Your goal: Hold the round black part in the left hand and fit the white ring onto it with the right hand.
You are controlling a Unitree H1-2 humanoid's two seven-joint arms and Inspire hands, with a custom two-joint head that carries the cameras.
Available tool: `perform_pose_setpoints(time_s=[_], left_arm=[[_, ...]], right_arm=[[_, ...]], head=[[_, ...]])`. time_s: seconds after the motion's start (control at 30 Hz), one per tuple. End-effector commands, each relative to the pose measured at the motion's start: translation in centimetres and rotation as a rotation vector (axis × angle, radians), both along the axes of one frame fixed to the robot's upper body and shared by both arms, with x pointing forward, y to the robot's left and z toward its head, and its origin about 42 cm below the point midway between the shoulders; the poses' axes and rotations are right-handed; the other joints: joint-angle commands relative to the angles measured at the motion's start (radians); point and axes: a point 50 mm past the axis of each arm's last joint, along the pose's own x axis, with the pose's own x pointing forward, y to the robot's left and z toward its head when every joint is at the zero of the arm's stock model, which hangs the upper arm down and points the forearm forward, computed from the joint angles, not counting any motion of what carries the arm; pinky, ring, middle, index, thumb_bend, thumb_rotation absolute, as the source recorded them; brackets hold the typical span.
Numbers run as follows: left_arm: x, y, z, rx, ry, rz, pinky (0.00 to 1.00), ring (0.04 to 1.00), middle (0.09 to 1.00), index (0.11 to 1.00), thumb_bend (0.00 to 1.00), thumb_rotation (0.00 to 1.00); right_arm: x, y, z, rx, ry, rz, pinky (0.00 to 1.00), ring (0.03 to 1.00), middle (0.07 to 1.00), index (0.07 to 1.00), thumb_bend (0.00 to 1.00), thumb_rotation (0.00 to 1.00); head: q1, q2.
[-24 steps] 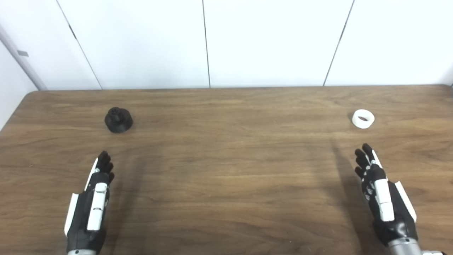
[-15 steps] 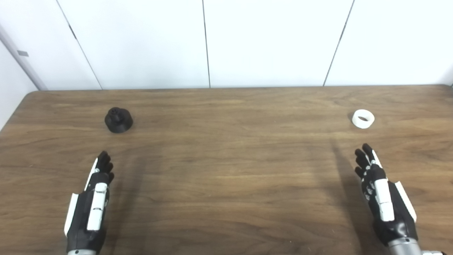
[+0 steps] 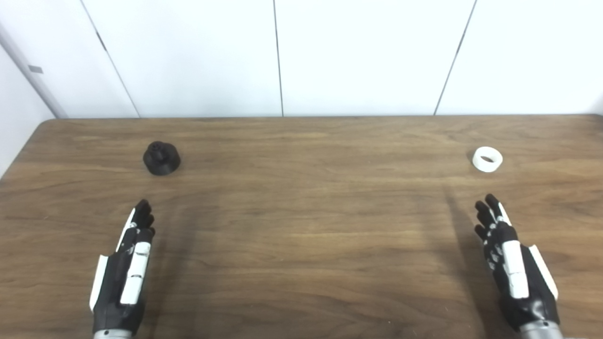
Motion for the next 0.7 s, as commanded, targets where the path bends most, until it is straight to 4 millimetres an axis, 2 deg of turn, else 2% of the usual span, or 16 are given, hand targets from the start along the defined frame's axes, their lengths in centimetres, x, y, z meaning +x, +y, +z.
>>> perform_pose_setpoints(time_s=[0.0, 0.07, 0.13, 0.33, 0.37, 0.67], left_arm=[[0.0, -0.5, 0.4, 0.007, -0.064, 0.016, 0.98, 0.964, 0.982, 0.967, 0.43, 0.73], [-0.1, -0.7, 0.2, 0.009, -0.050, 0.002, 0.99, 0.965, 0.973, 0.969, 0.45, 0.76], [-0.1, -0.9, 0.0, 0.022, -0.038, -0.009, 0.99, 0.968, 0.968, 0.971, 0.48, 0.78], [-0.1, -1.4, -0.4, 0.042, -0.035, -0.036, 1.00, 0.979, 0.973, 0.975, 0.48, 0.87], [-0.1, -1.5, -0.4, 0.045, -0.034, -0.038, 1.00, 0.982, 0.977, 0.980, 0.49, 0.88], [0.1, -1.8, -0.7, 0.064, -0.021, -0.035, 1.00, 0.986, 0.985, 0.992, 0.49, 0.81]], right_arm=[[0.1, -0.3, 0.8, -0.003, -0.069, 0.003, 1.00, 1.000, 0.978, 1.000, 0.58, 1.00], [0.1, -0.3, 0.7, -0.006, -0.061, -0.001, 1.00, 1.000, 0.985, 1.000, 0.60, 1.00], [0.1, -0.4, 0.5, -0.009, -0.056, 0.001, 1.00, 1.000, 0.992, 1.000, 0.61, 1.00], [0.3, -0.7, 0.0, -0.001, -0.069, 0.007, 1.00, 1.000, 1.000, 1.000, 0.63, 1.00], [0.4, -0.8, 0.0, -0.009, -0.069, -0.004, 1.00, 1.000, 1.000, 1.000, 0.61, 1.00], [0.5, -0.9, -0.3, -0.006, -0.067, -0.017, 1.00, 1.000, 1.000, 1.000, 0.56, 1.00]], head=[[0.014, -0.009], [0.053, -0.039], [0.068, -0.053], [0.107, -0.089], [0.120, -0.098], [0.143, -0.114]])
